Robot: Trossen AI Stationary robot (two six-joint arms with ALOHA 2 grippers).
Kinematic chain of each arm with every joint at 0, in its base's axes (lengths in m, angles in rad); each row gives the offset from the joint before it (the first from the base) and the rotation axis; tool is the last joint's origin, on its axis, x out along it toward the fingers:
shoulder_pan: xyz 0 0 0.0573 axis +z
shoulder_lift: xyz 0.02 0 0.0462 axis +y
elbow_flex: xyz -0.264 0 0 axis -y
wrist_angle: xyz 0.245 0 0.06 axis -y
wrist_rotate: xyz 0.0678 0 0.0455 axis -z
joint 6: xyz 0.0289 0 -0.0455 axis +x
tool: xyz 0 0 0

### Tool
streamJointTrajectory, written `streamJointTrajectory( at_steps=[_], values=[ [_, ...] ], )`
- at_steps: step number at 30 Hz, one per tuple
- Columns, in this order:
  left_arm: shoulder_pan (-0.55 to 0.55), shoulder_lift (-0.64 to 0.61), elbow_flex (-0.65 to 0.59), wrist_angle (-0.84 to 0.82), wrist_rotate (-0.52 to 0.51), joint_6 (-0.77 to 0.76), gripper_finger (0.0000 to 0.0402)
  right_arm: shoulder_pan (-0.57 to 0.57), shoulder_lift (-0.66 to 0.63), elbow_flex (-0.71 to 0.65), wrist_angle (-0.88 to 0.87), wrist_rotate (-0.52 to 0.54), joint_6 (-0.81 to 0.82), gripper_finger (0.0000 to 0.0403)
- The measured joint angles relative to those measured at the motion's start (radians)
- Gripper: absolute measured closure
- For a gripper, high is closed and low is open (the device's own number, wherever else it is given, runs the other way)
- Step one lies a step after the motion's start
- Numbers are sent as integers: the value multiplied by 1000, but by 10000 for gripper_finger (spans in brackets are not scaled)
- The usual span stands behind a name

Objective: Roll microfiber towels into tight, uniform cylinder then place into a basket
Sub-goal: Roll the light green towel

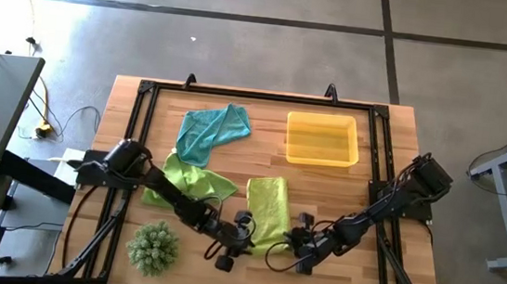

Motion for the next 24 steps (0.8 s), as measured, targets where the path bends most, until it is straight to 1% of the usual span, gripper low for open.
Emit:
streamJointTrajectory(
  at_steps=[3,6,9,16,21,24],
  values=[
    [-7,-35,2,-20,-2,23,292,0,1,-1,-1,-4,29,362],
    [-7,-54,2,-33,-7,32,291,-1,-6,-2,6,-54,32,394],
    [-10,-76,2,-25,-16,32,291,-10,-34,-5,8,-141,49,393],
    [-11,-85,17,-21,-18,32,291,-62,-106,-12,26,-297,135,392],
    [-16,-84,17,-1,-65,36,290,-103,-113,-10,28,-344,266,400],
    [-23,-84,17,-7,-70,66,284,-123,-113,-10,32,-358,299,400]
  ],
)
